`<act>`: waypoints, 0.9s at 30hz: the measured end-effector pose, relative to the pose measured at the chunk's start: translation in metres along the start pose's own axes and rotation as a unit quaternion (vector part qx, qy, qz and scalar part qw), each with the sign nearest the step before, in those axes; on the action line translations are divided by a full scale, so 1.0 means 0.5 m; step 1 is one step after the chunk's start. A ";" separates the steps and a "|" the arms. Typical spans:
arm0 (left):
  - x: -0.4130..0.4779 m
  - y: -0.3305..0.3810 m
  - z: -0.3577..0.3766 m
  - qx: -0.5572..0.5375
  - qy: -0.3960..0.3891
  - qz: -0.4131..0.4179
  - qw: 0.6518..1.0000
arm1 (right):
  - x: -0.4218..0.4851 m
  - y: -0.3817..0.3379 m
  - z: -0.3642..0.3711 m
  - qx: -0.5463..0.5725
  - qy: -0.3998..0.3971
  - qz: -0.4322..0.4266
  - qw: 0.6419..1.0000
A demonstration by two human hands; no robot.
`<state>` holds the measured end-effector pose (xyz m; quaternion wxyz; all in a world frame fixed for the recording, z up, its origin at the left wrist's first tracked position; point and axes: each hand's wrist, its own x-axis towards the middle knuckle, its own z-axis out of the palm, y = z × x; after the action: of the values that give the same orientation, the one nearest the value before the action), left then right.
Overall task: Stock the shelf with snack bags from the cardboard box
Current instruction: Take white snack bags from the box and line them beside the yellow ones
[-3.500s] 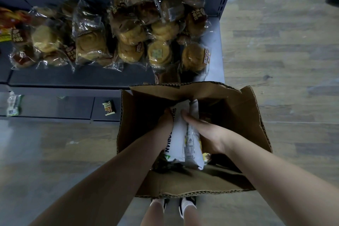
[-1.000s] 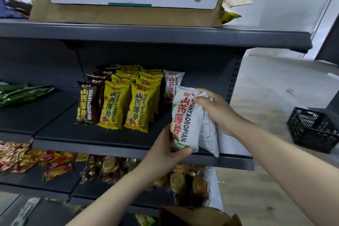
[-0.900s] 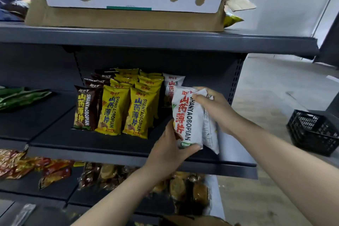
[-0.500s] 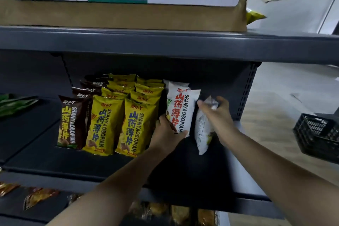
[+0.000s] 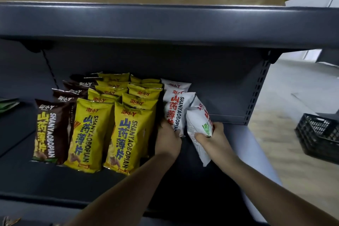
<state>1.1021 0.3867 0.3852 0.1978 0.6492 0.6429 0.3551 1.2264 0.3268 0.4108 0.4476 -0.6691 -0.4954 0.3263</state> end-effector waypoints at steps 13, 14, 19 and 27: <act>0.027 -0.007 0.032 0.114 -0.002 -0.026 0.993 | 0.000 0.009 0.041 0.026 0.083 -0.032 0.996; 0.024 -0.003 0.026 0.100 -0.016 -0.036 0.994 | 0.003 0.007 0.045 0.044 0.083 -0.035 0.995; -0.054 0.012 -0.019 0.106 0.099 0.134 0.980 | 0.016 -0.011 0.059 0.114 0.114 -0.039 0.986; -0.075 0.027 -0.036 -0.195 -0.166 0.185 0.949 | 0.003 -0.031 0.053 0.188 0.004 -0.010 0.982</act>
<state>1.1014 0.3451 0.3989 0.3558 0.7552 0.3875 0.3911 1.1978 0.3374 0.4147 0.5709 -0.5692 -0.4301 0.4064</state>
